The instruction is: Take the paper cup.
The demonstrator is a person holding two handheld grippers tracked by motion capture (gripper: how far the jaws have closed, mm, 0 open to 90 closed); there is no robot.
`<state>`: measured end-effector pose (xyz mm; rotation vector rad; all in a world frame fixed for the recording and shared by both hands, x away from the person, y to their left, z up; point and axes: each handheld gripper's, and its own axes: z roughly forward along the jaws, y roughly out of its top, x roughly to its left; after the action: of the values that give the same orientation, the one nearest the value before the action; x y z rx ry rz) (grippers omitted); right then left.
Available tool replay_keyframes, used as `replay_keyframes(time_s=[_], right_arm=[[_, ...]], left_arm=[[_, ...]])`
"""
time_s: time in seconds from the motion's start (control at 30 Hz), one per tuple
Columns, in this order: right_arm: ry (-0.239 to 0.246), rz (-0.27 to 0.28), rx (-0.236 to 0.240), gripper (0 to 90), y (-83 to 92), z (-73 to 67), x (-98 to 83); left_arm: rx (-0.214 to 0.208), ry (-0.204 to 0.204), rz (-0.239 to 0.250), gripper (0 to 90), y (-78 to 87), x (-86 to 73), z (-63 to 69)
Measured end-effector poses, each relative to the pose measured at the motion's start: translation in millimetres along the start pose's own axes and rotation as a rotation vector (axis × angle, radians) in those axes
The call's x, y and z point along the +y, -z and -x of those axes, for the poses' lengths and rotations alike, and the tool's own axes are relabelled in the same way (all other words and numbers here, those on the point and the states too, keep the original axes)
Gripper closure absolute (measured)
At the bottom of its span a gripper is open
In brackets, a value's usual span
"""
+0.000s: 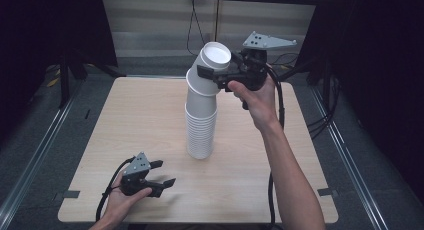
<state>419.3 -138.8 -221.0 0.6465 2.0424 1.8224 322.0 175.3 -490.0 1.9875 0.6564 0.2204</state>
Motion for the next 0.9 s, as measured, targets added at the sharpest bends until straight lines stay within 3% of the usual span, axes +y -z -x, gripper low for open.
replay_keyframes(time_s=[0.47, 0.9], right_arm=[[-0.011, 0.092, -0.007, 21.1, 22.2, 4.1, -3.2], [-0.016, 0.096, -0.051, 21.3, 51.5, 7.7, -8.4]], left_arm=[[0.014, 0.012, 0.003, 18.9, -0.3, -0.7, -0.6], [0.013, 0.013, 0.006, 18.7, 0.7, -0.3, -0.8]])
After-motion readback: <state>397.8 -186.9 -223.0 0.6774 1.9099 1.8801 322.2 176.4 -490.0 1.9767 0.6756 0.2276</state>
